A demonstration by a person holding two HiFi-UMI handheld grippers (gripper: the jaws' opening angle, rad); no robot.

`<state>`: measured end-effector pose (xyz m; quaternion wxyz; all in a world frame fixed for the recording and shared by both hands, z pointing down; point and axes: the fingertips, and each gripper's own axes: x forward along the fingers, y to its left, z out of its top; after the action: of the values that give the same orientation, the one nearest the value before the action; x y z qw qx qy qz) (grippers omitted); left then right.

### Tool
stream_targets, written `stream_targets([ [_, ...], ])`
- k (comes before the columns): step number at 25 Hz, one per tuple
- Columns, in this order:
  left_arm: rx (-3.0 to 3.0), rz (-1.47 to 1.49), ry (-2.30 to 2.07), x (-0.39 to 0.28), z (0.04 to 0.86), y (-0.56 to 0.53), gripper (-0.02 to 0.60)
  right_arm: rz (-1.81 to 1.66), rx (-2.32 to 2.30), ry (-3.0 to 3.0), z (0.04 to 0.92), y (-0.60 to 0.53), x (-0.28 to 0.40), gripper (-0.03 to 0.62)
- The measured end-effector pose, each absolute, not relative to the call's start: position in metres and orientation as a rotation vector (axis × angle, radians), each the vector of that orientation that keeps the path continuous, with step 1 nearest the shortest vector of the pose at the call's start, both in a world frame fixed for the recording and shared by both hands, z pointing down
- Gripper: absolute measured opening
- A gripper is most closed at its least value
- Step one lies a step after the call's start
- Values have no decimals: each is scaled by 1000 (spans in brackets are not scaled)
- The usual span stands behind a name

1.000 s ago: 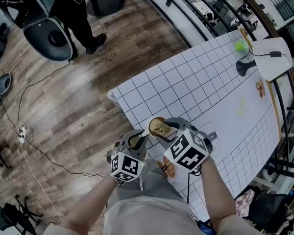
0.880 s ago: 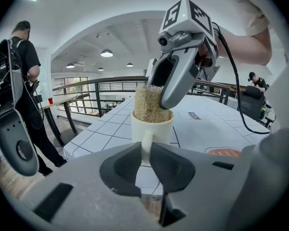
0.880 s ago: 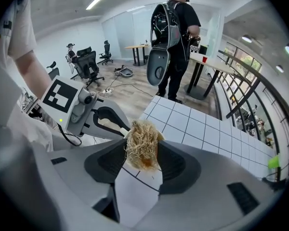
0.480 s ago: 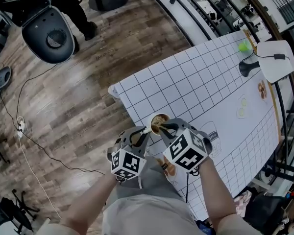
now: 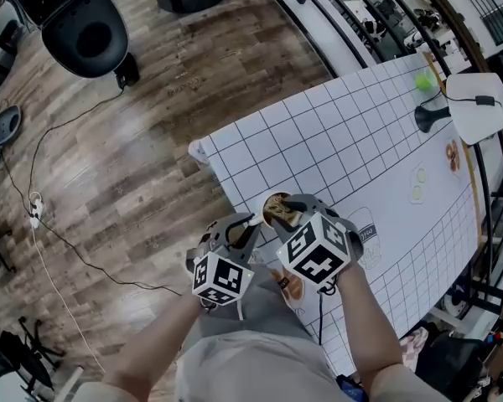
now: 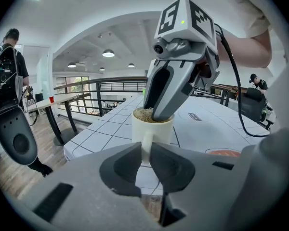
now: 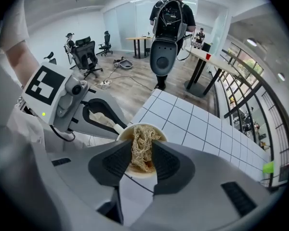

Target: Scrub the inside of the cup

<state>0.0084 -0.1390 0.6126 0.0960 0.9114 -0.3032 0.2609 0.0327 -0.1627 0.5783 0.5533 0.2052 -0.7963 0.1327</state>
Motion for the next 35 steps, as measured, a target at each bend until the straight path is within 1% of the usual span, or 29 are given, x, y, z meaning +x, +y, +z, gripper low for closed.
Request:
stream_targets([
  [3,2704,770,-887,8,613,-140,61,279,485,-1856,584,-166,34,130],
  [7,2685,771,-897,7,614,-141,61,299,439,-1870,588,-165,32,79],
  [10,2690,776,-885,9,614,-141,61,304,437,-1878,582,-164,32,64],
  [16,2681,777,-880,8,615,-141,61,259,459,-1904,543,-162,34,63],
  [19,2703,793,-880,4,615,-139,61,260,455,-1900,552,-164,32,63],
  [23,2736,749,-855,10,613,-140,61,167,476,-1823,577,-170,34,63],
  [29,2680,792,-861,10,616,-141,61,366,379,-1883,585,-153,30,58],
  [35,2681,790,-899,1,615,-155,58,363,390,-1969,548,-158,30,57],
])
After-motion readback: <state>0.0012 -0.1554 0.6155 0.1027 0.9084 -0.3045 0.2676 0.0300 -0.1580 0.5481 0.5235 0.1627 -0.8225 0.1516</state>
